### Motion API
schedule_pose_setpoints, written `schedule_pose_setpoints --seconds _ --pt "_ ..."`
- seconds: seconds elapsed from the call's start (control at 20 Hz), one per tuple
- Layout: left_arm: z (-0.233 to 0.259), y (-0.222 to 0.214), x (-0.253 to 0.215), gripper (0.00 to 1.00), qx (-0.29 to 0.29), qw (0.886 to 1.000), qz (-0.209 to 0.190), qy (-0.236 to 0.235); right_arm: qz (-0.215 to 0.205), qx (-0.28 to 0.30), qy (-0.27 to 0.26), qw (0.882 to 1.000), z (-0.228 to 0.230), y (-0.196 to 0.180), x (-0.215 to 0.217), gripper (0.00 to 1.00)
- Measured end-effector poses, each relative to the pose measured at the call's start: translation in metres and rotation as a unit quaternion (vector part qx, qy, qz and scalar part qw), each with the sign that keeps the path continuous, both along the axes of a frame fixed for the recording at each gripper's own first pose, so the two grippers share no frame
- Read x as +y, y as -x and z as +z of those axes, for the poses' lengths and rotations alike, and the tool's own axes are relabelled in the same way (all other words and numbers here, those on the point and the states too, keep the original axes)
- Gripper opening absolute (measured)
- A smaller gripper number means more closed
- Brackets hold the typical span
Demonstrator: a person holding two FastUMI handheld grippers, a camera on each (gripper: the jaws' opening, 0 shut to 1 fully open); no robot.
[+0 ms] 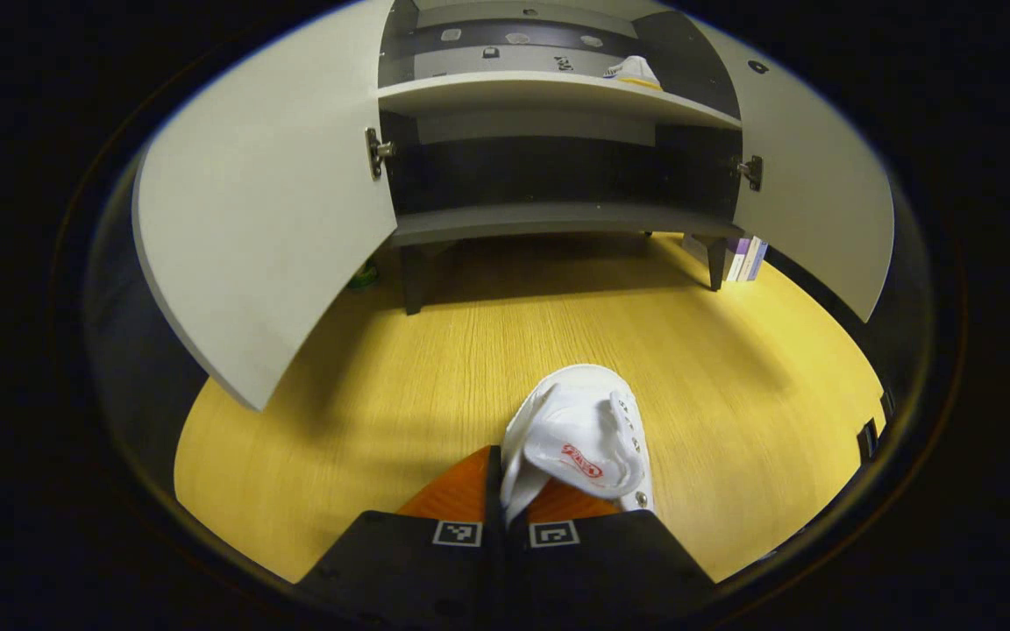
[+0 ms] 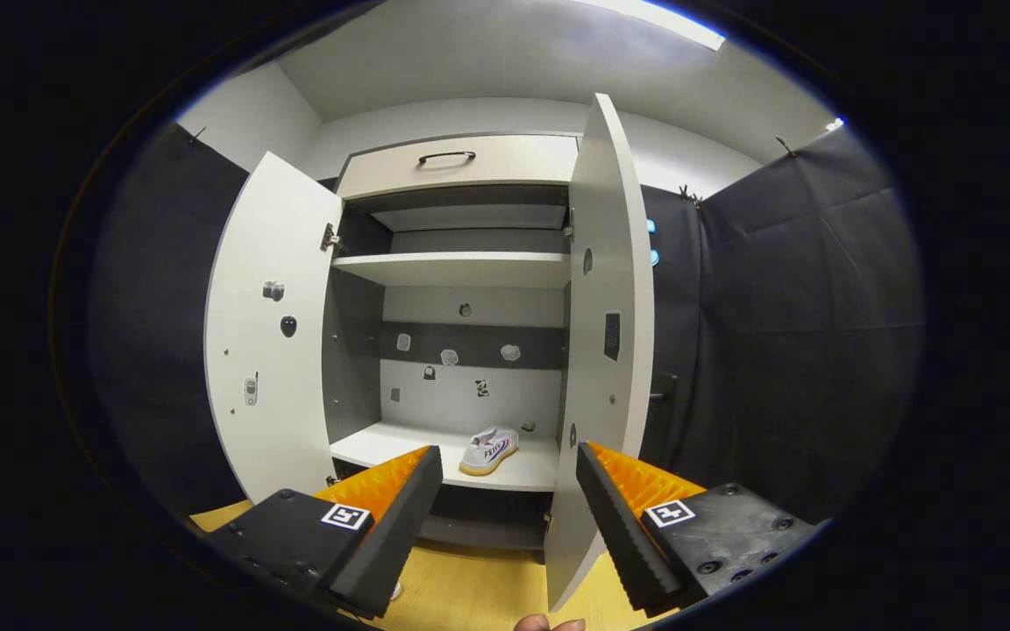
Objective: Grab one shoe with the right hand and put it into the shoe cabinet, grab the other shoe with the left hand and put it into the shoe cabinet; then close the right door with the right hand and the left door with the left hand.
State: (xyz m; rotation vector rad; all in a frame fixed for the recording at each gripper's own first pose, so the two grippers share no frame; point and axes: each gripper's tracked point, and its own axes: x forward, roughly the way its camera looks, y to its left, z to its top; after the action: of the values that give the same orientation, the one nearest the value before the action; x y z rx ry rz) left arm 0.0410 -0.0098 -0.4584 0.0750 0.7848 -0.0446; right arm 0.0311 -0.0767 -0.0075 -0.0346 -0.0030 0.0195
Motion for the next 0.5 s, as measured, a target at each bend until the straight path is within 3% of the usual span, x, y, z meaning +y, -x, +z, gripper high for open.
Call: schedule_pose_setpoints --seconds 0.5 --pt "0.168 -0.075 -0.009 0.05 -0.057 0.995 0.051 0.059 -0.009 -0.029 -0.006 1.0 0.018 -0.005 -0.022 0.98"
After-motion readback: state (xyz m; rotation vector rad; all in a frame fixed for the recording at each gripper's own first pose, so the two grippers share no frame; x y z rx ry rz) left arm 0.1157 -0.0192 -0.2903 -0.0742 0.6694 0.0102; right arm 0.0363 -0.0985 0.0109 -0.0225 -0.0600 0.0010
